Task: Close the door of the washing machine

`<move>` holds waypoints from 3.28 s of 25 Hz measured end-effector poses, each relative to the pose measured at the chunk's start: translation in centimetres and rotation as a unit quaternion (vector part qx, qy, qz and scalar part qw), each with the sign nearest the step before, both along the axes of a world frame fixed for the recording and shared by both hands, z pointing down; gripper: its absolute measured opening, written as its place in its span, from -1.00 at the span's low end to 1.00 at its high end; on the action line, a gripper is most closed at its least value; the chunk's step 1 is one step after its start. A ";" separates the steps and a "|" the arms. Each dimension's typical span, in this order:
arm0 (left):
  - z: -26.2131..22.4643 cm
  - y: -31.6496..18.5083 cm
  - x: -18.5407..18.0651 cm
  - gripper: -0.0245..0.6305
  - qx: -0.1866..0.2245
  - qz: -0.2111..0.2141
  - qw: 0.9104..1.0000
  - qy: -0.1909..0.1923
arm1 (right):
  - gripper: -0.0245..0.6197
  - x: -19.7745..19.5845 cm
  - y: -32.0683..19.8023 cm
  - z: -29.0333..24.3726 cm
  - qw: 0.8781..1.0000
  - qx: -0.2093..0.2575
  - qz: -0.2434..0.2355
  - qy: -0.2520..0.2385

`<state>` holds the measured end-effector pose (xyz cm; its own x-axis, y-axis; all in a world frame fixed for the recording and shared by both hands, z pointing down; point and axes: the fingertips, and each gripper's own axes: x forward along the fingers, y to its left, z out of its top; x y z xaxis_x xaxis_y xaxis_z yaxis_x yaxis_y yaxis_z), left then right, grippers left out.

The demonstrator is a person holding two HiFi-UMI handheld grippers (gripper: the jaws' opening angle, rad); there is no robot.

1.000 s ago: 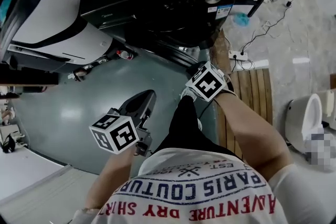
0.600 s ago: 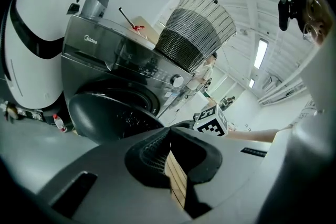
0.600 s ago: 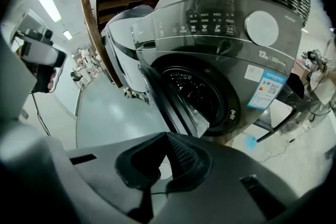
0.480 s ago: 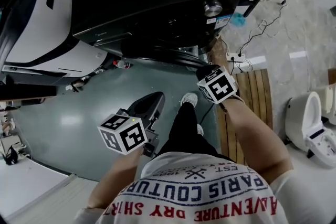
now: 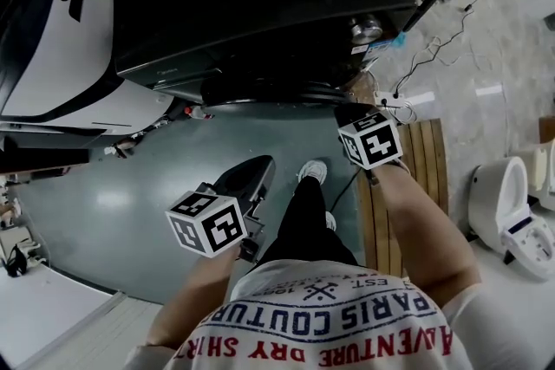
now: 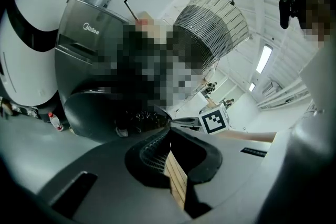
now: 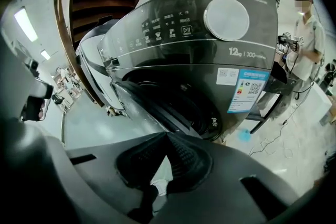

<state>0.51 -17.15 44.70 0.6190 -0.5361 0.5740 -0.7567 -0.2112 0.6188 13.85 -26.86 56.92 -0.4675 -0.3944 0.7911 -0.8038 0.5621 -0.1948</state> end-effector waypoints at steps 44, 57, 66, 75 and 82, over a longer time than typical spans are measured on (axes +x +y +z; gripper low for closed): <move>2.7 -5.0 -1.6 -0.85 -0.029 -0.003 1.000 0.004 | -0.86 -4.5 -6.0 0.8 0.995 0.054 -0.035 -0.071; -1.2 -2.4 1.5 -0.85 0.016 0.022 0.999 0.017 | -0.86 -1.8 -0.2 -8.1 0.988 0.055 -0.009 -0.147; -8.4 1.8 3.6 -0.85 0.086 0.015 0.995 0.050 | -0.86 0.9 8.0 -19.7 0.972 0.096 -0.005 -0.214; -20.1 7.1 5.9 -0.85 0.219 0.053 0.972 0.071 | -0.86 2.9 15.7 -31.9 0.948 0.168 -0.032 -0.269; -26.8 9.8 7.0 -0.85 0.288 0.061 0.952 0.085 | -0.86 3.4 19.3 -37.8 0.931 0.222 -0.071 -0.281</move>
<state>7.47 -7.32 17.89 0.7539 -0.6504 0.0929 -0.6048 -0.6318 0.4848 17.28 -7.56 19.09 -0.8310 -0.5260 0.1807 -0.5561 0.7806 -0.2853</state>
